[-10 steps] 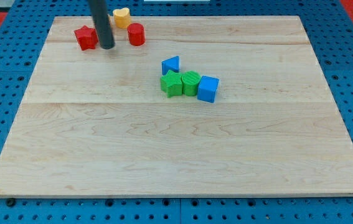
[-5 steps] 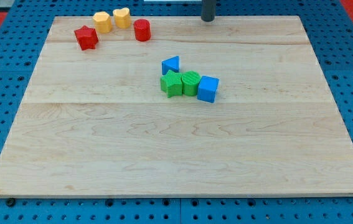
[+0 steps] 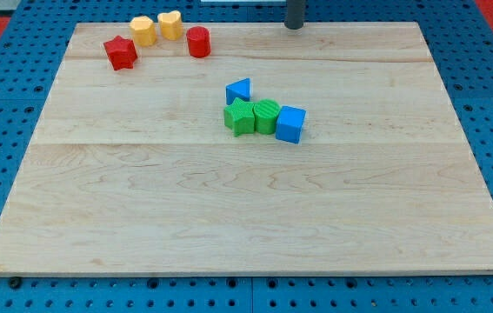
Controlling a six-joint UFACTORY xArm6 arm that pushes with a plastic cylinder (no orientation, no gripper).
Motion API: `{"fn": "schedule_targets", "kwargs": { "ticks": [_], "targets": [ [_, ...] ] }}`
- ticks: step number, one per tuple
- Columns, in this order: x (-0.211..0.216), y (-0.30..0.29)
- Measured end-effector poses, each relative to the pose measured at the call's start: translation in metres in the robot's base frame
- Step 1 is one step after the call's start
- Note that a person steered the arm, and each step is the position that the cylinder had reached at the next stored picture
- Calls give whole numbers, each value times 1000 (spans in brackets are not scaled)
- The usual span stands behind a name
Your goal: Move the yellow heart into the yellow hexagon
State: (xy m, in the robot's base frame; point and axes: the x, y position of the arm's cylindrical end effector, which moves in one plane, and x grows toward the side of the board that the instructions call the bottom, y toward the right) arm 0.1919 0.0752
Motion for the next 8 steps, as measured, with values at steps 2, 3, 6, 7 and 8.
{"fn": "schedule_targets", "kwargs": {
  "ticks": [2,3,6,7,8],
  "targets": [
    [1,0],
    [0,-4],
    [1,-127],
    [1,-176],
    [1,-181]
  ]
}}
